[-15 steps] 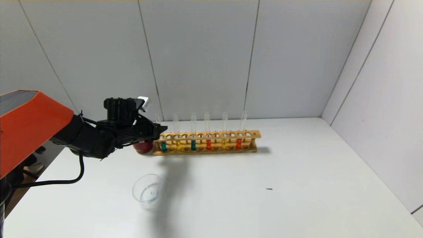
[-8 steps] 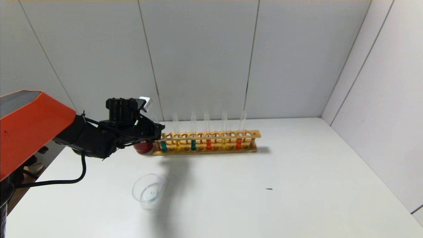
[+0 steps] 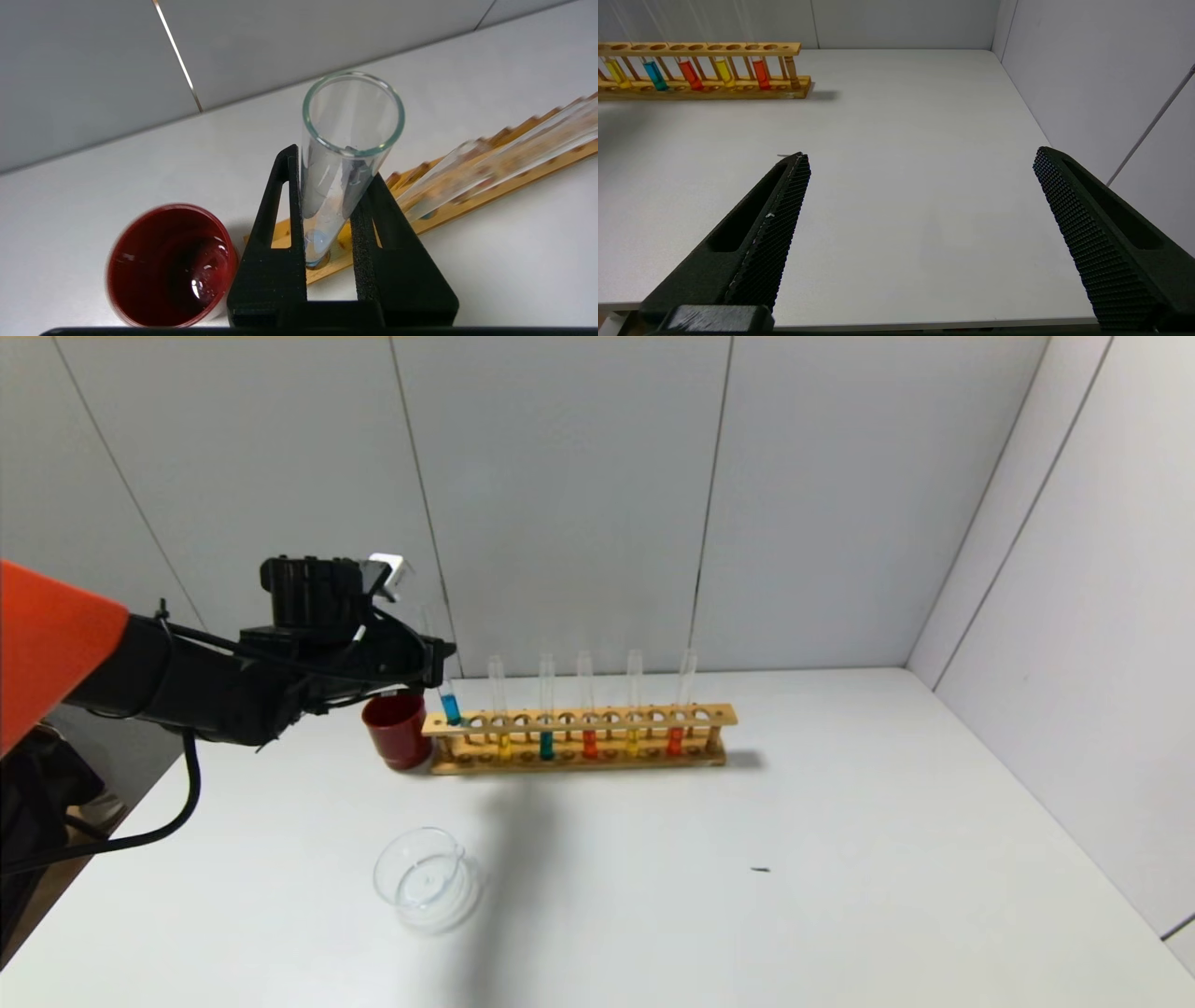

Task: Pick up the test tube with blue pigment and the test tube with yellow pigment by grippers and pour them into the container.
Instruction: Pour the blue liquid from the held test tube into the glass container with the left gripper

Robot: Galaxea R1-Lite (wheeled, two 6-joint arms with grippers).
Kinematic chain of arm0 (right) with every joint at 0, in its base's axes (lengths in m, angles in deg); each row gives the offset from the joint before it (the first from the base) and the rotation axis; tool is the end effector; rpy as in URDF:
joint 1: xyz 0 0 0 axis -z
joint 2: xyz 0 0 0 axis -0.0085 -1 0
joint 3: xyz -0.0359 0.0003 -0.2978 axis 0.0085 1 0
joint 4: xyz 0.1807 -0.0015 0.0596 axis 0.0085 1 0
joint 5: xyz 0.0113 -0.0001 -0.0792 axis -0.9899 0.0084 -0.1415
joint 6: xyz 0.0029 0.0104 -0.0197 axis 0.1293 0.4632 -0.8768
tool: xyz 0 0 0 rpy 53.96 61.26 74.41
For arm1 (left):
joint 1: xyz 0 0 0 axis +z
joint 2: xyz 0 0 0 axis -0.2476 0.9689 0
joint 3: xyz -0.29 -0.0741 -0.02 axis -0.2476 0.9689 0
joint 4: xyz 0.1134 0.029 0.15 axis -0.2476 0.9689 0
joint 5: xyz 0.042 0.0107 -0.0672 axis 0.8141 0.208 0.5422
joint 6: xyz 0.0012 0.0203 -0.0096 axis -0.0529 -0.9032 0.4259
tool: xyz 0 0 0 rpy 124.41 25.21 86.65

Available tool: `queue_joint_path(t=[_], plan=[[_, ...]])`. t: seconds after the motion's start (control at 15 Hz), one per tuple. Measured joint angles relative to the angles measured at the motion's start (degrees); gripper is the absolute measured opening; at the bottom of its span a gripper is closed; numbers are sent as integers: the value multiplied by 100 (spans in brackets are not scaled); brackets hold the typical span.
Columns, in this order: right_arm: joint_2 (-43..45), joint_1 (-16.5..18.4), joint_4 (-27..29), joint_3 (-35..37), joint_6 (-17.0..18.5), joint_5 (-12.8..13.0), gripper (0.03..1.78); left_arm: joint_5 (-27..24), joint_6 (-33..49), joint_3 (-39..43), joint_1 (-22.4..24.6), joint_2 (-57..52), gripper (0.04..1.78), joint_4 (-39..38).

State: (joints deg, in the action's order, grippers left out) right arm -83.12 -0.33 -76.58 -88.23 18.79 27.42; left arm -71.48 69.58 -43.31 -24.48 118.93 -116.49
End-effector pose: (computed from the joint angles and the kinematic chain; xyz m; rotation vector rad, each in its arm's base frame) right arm -0.0228 0.0002 0.0751 -0.0024 0.0031 0.0015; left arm 0.3924 -0.0750 0.1669 0.0238 0.2806 -0.3869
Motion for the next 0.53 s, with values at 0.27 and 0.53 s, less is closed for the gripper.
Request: queue_joint_path(t=[0.27, 0.53], plan=[[0, 2, 0, 0, -2, 0, 175, -11, -26, -369, -62, -744, 32, 673], [0, 5, -2, 0, -2, 2, 175, -22, -227, -369, -66, -1442, 32, 1158]])
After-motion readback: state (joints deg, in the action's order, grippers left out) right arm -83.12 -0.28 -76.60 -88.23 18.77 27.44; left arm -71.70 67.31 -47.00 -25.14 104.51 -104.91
